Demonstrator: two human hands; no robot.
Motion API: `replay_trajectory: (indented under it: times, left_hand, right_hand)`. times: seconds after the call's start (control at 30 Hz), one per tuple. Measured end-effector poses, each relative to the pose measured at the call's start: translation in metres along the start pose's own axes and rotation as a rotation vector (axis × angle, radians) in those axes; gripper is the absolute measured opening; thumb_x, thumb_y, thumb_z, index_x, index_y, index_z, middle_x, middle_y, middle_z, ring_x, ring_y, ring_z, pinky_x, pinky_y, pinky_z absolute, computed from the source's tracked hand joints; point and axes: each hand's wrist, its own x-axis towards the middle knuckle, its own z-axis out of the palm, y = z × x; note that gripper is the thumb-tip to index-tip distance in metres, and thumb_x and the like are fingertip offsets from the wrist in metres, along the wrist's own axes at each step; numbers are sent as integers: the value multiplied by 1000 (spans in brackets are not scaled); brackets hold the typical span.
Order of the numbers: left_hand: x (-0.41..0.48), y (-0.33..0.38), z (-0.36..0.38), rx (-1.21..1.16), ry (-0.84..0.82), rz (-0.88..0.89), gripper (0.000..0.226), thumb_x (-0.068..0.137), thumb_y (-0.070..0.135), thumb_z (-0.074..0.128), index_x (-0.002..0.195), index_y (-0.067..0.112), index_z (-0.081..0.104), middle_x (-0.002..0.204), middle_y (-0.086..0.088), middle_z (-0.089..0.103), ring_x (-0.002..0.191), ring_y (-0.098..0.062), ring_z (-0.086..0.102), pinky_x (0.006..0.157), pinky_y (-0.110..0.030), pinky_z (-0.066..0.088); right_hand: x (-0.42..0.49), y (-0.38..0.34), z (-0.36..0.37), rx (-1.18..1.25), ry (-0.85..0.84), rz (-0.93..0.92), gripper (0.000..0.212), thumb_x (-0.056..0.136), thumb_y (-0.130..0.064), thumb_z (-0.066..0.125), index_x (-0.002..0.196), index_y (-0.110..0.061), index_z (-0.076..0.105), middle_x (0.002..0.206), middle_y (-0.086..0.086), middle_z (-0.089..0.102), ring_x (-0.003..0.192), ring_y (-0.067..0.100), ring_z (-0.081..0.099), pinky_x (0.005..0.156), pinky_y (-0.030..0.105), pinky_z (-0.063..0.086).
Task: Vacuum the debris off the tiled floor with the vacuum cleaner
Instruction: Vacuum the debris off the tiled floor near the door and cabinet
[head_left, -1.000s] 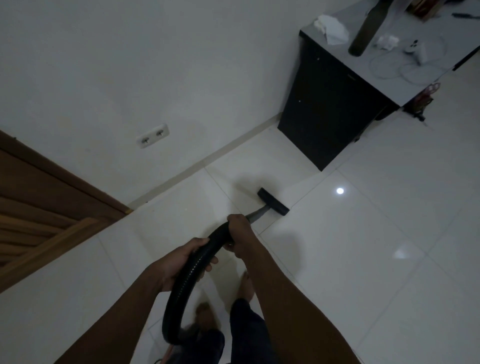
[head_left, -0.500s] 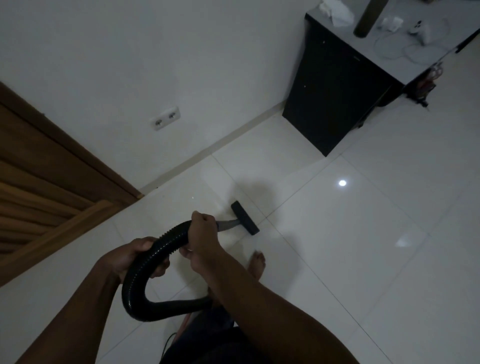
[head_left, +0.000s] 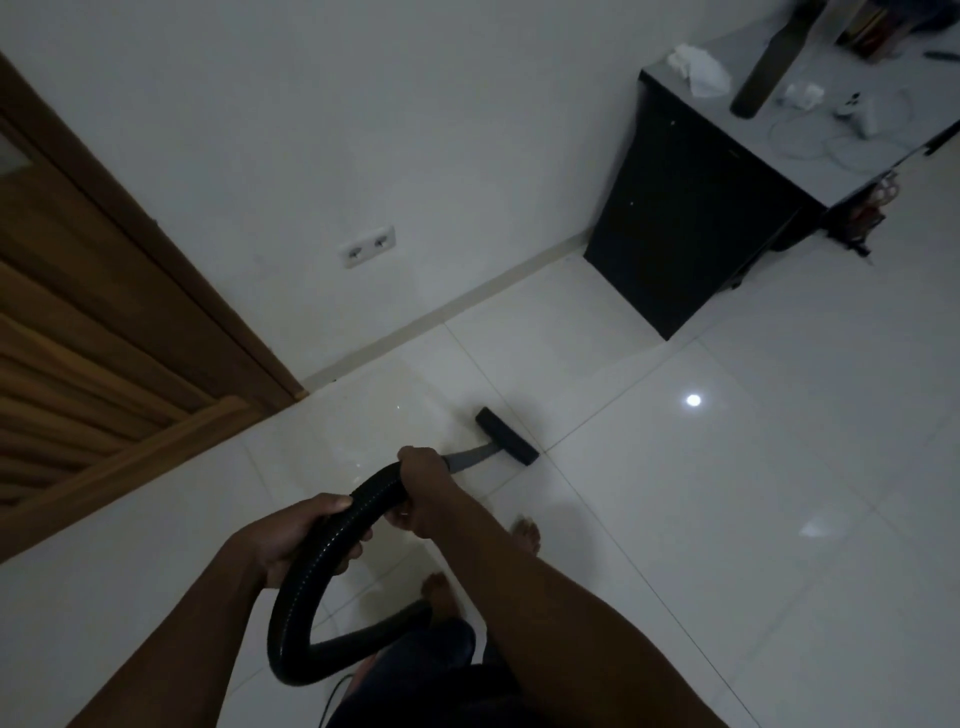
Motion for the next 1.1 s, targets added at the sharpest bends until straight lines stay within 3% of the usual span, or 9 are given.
replay_trajectory:
  times: [0.2,0.37,0.43,0.53,0.67,0.77,0.87,0.97,1.1]
  left_hand:
    - [-3,-6,0,63,24,-39,70,22,42,97,75,1,76,76,-17,67,61,-23,63,59,-31,49]
    - [1,-8,8,145,54,-54,91,27,47,96,100,-1,67,83,-16,70,66,-22,65,59,-31,51]
    - [-1,-5,6,76,22,-38,83,24,43,98,89,-2,70,77,-17,67,61,-23,63,57,-30,51]
    - [-4,-5,2,-37,-2,-3,65,21,35,100,69,0,74,67,-19,62,51,-24,59,51,-29,50]
    - [-2,-1,11,-67,-23,40,58,25,36,100,66,4,73,63,-14,59,48,-19,53,47,-27,45]
    - [9,9,26,42,43,66,58,41,48,95,79,8,76,70,-11,64,55,-17,55,50,-26,44]
    - [22,17,45,232,146,25,67,66,56,76,104,0,69,76,-10,71,57,-13,62,51,-23,49]
    - [30,18,49,301,119,-1,97,43,66,88,110,0,68,82,-12,72,61,-14,65,52,-24,51]
    - [36,15,41,214,46,-31,102,39,56,93,117,-1,62,84,-13,68,65,-18,60,52,-26,50]
  right_hand:
    - [4,13,-10,-15,-58,3,17,97,-28,44,106,-14,45,108,12,56,92,22,57,65,31,50]
    - [9,15,-16,-22,-22,-30,10,98,-24,40,101,-15,44,114,13,54,98,25,55,74,36,49]
    - [7,15,-13,16,-42,-54,8,99,-23,40,95,-17,44,114,13,52,96,24,55,71,36,50]
    - [3,19,-7,111,-75,-37,14,97,-24,44,106,-14,46,115,14,55,94,25,56,60,35,49]
    - [4,16,-9,156,-93,-47,16,94,-24,45,103,-11,48,101,12,58,89,24,58,71,36,53]
    - [7,0,-22,155,-32,-107,16,97,-23,41,106,-11,46,107,10,56,92,24,57,80,39,51]
    - [13,-9,-42,158,59,-109,17,98,-24,43,108,-11,45,110,11,54,96,25,56,86,40,52]
    - [16,-10,-55,172,98,-102,18,98,-25,44,112,-13,46,112,13,56,95,25,57,76,38,52]
    - [15,-6,-64,183,80,-109,21,96,-25,45,114,-15,48,121,15,55,100,26,58,67,35,52]
